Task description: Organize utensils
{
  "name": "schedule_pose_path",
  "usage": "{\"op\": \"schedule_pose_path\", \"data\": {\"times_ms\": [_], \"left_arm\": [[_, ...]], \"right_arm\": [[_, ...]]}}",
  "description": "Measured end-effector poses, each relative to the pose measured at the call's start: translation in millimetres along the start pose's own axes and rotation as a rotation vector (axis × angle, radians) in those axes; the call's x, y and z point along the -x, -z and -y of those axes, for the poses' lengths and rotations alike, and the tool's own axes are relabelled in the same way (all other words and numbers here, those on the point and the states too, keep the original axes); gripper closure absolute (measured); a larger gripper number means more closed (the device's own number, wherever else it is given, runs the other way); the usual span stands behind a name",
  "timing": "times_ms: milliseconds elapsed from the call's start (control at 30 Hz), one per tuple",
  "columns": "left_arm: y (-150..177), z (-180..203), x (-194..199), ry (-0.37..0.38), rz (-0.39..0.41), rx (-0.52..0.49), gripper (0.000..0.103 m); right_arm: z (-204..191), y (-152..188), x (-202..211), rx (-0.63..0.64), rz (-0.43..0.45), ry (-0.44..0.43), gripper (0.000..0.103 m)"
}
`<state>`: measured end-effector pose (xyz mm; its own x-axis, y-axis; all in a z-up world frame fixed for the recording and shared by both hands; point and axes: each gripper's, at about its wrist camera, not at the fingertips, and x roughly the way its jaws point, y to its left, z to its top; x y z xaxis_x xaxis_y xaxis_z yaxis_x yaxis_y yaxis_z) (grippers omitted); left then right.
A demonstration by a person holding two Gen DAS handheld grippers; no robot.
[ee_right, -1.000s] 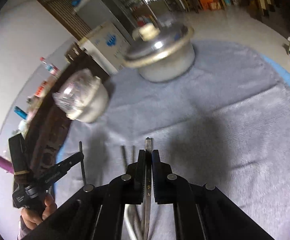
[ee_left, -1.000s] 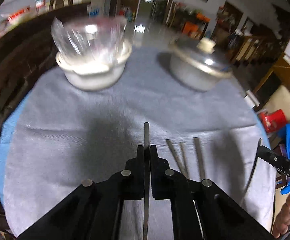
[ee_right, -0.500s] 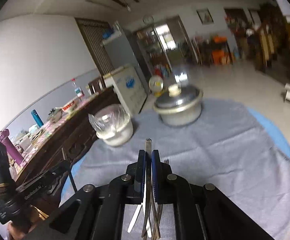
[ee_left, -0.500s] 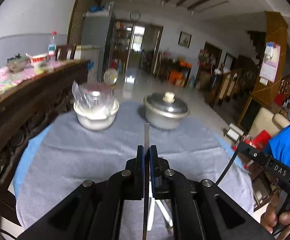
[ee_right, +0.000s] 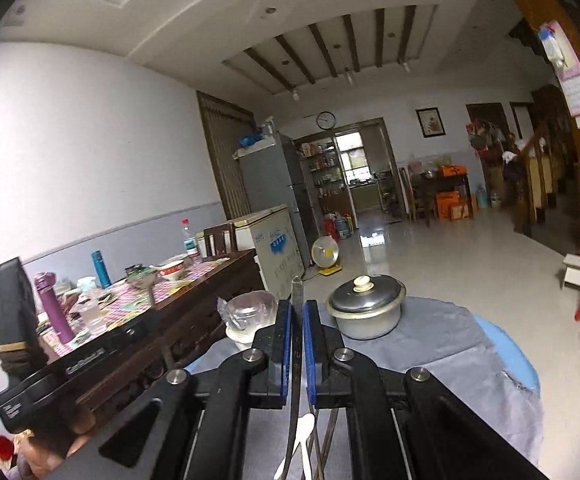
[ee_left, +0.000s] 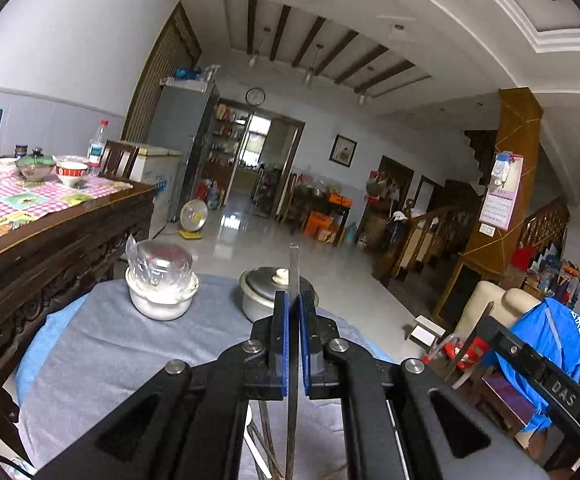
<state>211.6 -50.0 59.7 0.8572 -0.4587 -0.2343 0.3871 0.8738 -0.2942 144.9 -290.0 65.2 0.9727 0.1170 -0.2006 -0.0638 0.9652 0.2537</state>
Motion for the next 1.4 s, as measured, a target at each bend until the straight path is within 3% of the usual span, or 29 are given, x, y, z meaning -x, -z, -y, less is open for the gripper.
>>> {"op": "schedule_pose_path", "data": {"times_ms": [200, 400, 633, 700, 767, 867, 1033, 1200, 1400], "left_arm": [[28, 13, -3, -0.012, -0.020, -0.010, 0.098], [63, 6, -17, -0.046, -0.101, 0.011, 0.098], [84, -6, -16, -0.016, -0.182, 0.007, 0.098], [87, -9, -10, -0.002, -0.187, -0.007, 0.097], [88, -11, -4, -0.005, -0.175, -0.023, 0.085], [87, -20, 7, -0.034, -0.146, -0.042, 0.071], [87, -49, 6, -0.094, -0.150, -0.011, 0.071], [95, -85, -12, -0.160, -0.220, 0.064, 0.071], [120, -100, -50, -0.204, -0.353, 0.058, 0.071]], "right_arm": [[-6, 27, 6, 0.005, -0.078, -0.010, 0.096], [-6, 63, -4, 0.010, -0.187, -0.016, 0.096], [10, 85, -12, -0.075, -0.275, -0.058, 0.093], [17, 85, -10, -0.111, -0.266, -0.067, 0.070], [25, 84, -3, -0.145, -0.230, -0.072, 0.051], [33, 81, 2, -0.156, -0.182, -0.045, 0.050], [62, 82, -6, -0.243, -0.187, -0.003, 0.050], [98, 93, -30, -0.324, -0.230, 0.036, 0.052], [138, 125, -82, -0.419, -0.365, 0.029, 0.059]]}}
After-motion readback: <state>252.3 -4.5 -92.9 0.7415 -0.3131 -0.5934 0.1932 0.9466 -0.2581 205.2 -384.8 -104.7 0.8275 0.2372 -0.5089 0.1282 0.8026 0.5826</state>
